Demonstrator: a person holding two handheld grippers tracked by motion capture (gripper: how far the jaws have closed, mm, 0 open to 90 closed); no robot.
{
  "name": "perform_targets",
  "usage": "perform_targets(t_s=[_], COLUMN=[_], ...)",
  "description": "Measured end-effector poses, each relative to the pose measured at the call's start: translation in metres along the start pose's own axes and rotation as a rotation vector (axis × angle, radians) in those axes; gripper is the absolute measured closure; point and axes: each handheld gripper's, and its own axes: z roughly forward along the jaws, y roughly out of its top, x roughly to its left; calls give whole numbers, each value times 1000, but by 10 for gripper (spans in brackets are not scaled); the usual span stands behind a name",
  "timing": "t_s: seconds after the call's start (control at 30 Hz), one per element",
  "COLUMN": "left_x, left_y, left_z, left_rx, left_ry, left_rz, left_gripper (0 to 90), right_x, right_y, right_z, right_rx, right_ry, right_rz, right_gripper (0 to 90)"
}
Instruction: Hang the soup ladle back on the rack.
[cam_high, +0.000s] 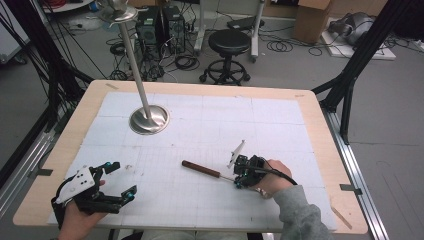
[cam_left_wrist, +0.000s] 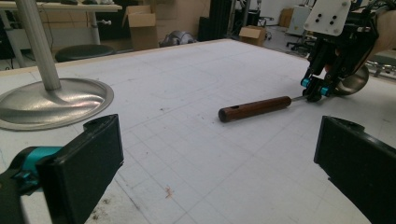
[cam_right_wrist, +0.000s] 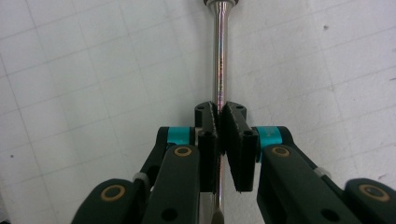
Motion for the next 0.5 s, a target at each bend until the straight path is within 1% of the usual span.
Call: perform_targets(t_s=[0.07, 0.13, 0.17, 0.27, 0.37, 0.47, 0.5], left_x=[0, 1, 1, 1, 0, 0, 0], left_y=[0, 1, 1, 1, 1, 2, 2], left_z=[-1, -1, -1, -1, 0, 0, 0], left_rx=[1, -1, -2, -2, -3, -11, -13], left_ry=[0, 0, 1, 0, -1, 2, 4], left_rz=[2, 3, 1, 1, 5, 7, 9], left_gripper=[18, 18, 18, 18, 18, 18, 18], right_x=[-1, -3, -3, -5, -5, -5, -5], right_y=[-2, -6, -8, -12, -16, -19, -20], right_z=[-1, -1, -2, -6, -12, -17, -19], right_rx=[-17, -47, -56, -86, -126, -164, -181], right_ry=[5, 18, 24, 16, -7, -16, -9], right_rz=[-4, 2, 19, 26, 32, 32, 34], right_gripper=[843, 844, 844, 844, 845, 845, 845])
